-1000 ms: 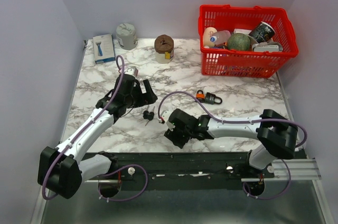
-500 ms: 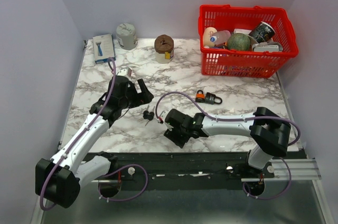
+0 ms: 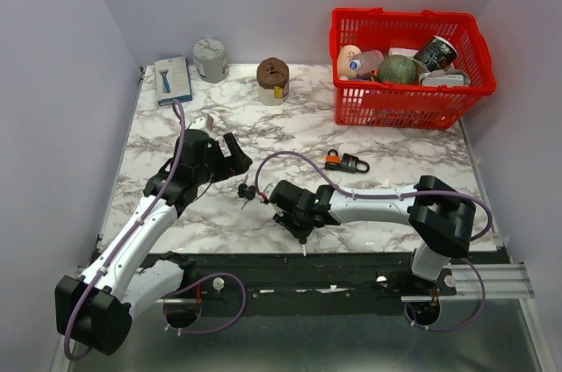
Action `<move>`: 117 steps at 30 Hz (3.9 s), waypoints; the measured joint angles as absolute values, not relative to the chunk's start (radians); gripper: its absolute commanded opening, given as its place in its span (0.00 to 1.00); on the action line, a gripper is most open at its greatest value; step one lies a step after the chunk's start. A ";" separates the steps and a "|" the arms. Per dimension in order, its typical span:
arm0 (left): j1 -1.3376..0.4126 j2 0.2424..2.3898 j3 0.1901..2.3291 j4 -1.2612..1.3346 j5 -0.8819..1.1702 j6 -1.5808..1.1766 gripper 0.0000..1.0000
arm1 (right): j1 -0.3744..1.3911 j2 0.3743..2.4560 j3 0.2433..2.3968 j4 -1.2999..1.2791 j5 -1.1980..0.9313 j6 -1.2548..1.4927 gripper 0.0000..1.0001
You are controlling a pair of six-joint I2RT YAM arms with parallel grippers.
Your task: Unlock with the key
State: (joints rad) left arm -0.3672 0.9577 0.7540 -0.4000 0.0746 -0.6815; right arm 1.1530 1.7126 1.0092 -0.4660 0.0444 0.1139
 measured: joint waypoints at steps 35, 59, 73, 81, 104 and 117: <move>-0.570 1.101 0.758 -0.054 0.401 -0.667 0.94 | 0.637 1.369 1.129 -0.410 -0.174 0.547 0.01; -0.657 1.300 0.795 0.131 0.405 -0.771 0.42 | 0.606 1.349 1.169 -0.332 -0.258 0.741 0.01; -0.674 1.270 0.795 0.128 0.436 -0.748 0.00 | 0.601 1.354 1.152 -0.324 -0.257 0.727 0.11; -0.660 1.214 0.841 -0.101 0.520 -0.587 0.00 | 0.601 1.317 1.126 -0.347 -0.304 0.518 0.70; -0.658 1.236 0.946 -0.482 0.857 -0.355 0.00 | 0.602 1.334 1.061 -0.413 -0.953 0.155 0.42; -0.658 1.236 0.932 -0.478 0.880 -0.361 0.00 | 0.600 1.387 1.073 -0.435 -1.010 0.136 0.01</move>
